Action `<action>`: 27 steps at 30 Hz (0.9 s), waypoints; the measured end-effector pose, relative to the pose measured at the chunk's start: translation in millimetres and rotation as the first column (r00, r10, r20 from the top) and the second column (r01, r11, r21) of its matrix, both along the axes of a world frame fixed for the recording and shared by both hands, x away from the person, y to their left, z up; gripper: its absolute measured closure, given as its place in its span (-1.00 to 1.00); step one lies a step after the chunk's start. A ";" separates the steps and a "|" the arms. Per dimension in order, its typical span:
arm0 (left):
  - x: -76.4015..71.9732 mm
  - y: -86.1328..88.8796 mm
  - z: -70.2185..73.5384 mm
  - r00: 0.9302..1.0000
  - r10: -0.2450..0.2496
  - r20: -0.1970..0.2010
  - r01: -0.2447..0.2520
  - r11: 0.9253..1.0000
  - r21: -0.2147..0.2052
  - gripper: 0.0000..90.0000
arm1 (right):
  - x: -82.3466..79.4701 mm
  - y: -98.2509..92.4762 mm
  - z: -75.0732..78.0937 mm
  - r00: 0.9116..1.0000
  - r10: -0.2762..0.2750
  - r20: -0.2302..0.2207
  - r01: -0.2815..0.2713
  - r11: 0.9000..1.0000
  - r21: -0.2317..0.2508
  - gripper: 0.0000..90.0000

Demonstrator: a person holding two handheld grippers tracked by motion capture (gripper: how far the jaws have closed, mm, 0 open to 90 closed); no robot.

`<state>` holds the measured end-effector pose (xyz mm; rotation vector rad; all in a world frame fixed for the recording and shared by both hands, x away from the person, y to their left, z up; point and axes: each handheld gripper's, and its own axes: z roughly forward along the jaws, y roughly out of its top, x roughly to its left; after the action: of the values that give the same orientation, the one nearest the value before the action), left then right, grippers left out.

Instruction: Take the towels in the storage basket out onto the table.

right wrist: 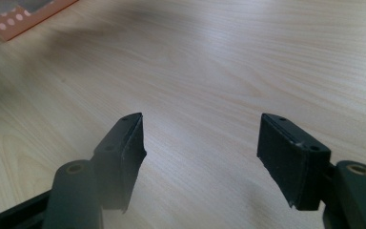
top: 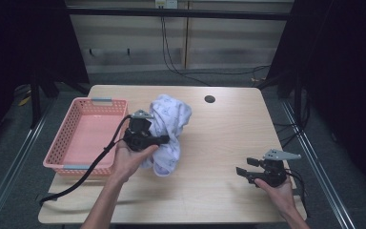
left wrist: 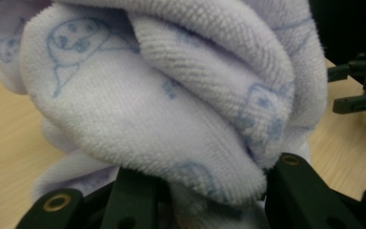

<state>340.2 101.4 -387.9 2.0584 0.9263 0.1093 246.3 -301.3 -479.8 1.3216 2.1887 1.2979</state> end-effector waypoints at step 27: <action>3.5 -16.0 -61.7 0.995 -0.077 -0.070 0.075 0.997 -0.027 -0.35 | -4.6 11.6 6.2 1.000 0.023 0.022 -0.022 0.999 -0.043 -0.33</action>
<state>343.7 85.4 -449.6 2.0836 0.8864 -0.0155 241.7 -289.8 -473.6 1.2645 2.2097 1.2603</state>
